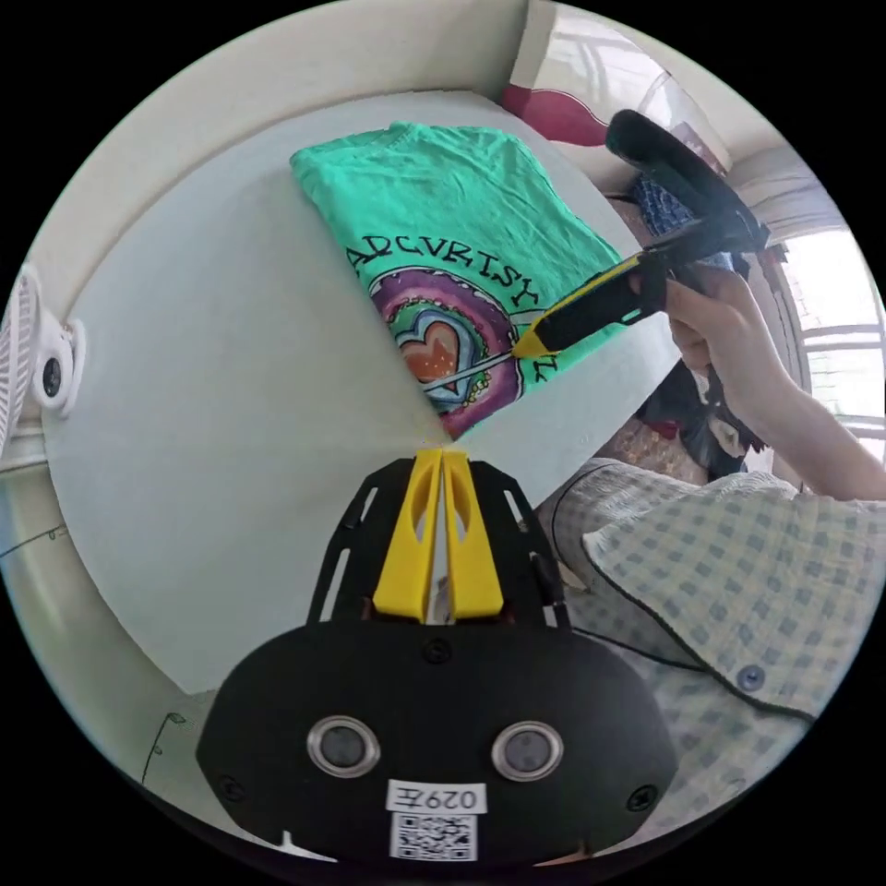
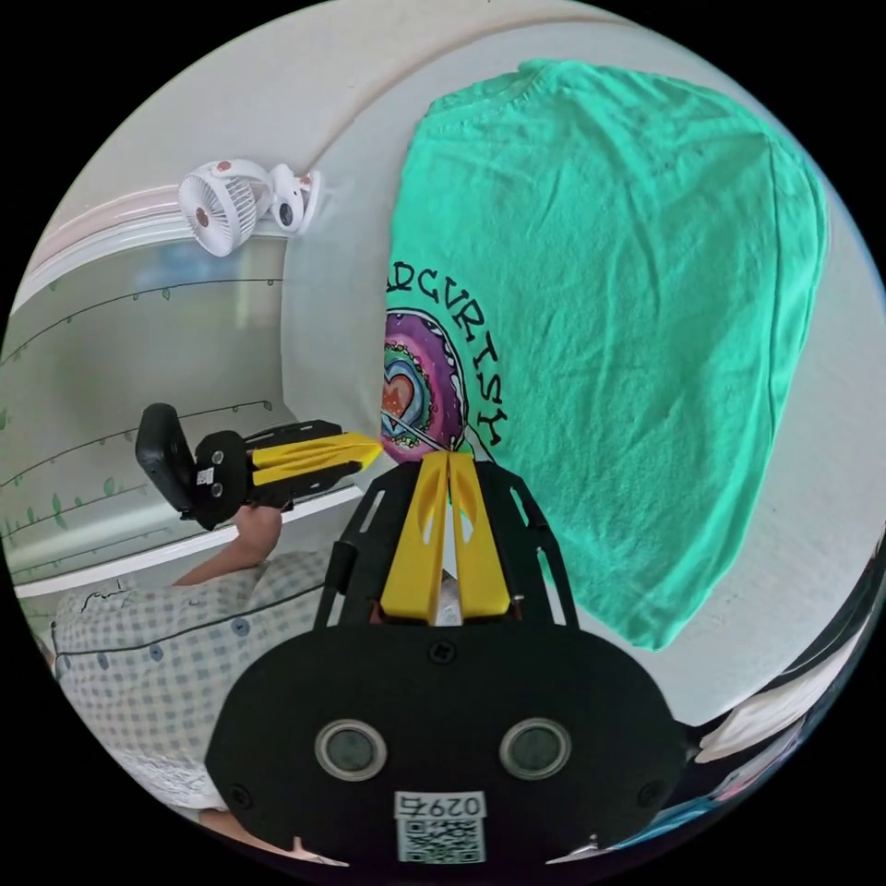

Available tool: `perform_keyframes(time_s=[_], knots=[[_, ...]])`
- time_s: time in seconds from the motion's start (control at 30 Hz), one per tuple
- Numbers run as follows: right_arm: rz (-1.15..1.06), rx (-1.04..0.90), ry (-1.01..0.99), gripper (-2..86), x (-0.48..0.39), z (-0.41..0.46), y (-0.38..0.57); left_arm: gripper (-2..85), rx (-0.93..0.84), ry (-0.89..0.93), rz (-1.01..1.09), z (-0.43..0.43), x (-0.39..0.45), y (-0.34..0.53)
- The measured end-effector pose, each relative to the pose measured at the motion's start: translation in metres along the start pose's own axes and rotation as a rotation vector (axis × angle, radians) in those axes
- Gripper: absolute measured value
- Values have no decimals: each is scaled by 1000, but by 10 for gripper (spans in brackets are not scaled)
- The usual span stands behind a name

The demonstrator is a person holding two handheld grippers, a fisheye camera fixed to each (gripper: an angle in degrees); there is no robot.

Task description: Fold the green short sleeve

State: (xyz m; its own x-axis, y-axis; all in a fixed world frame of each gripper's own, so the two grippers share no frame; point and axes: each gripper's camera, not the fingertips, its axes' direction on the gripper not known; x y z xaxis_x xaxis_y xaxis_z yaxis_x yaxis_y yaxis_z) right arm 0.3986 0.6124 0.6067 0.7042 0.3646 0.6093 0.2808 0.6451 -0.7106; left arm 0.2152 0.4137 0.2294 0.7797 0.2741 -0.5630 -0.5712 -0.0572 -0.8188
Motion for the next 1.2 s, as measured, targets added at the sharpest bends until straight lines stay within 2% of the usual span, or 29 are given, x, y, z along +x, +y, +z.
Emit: perform_keyframes(time_s=[0.07, 0.2, 0.33, 0.43, 0.5, 0.53, 0.6, 0.7, 0.8, 0.93, 1.0, 1.1, 1.2], knots=[[9, 8, -3, -5, -2, 4, -2, -9, -12, -43, -33, -3, -15, 14], [-87, 21, 33, -5, -25, 9, -1, -10, 56, 145, -27, -15, -36, 14], [-51, 24, 64, -5, -28, 23, -1, -10, 97, 221, 75, -17, -18, -20], [-18, 26, 51, -5, -27, 34, -1, -10, 31, 187, 179, -3, 4, -44], [17, 19, 48, -5, -28, 32, -4, -10, -113, 108, 245, 25, 12, -48], [13, 32, 64, -5, -30, 29, -4, -10, -80, 118, 260, 25, 11, -45], [16, 151, 101, -4, -32, 6, -3, -10, -64, 156, 244, 27, -3, -39], [85, 274, 50, -4, -17, -21, -7, -10, -83, 198, 221, 31, -19, -40], [114, 242, 111, -4, -2, -21, -15, -10, -92, 154, 237, 32, -22, -37], [165, 246, 41, -4, -1, -19, -10, -10, -139, 90, 234, 38, -30, -26], [93, 249, 79, -4, -22, -13, -3, -10, -148, 130, 184, 45, -47, -13], [-5, 260, 31, -4, -44, -2, 6, -10, -143, 240, 101, 56, -79, 7], [8, 236, 25, -4, -55, 14, 6, -9, -141, 350, 12, 66, -118, 27]])
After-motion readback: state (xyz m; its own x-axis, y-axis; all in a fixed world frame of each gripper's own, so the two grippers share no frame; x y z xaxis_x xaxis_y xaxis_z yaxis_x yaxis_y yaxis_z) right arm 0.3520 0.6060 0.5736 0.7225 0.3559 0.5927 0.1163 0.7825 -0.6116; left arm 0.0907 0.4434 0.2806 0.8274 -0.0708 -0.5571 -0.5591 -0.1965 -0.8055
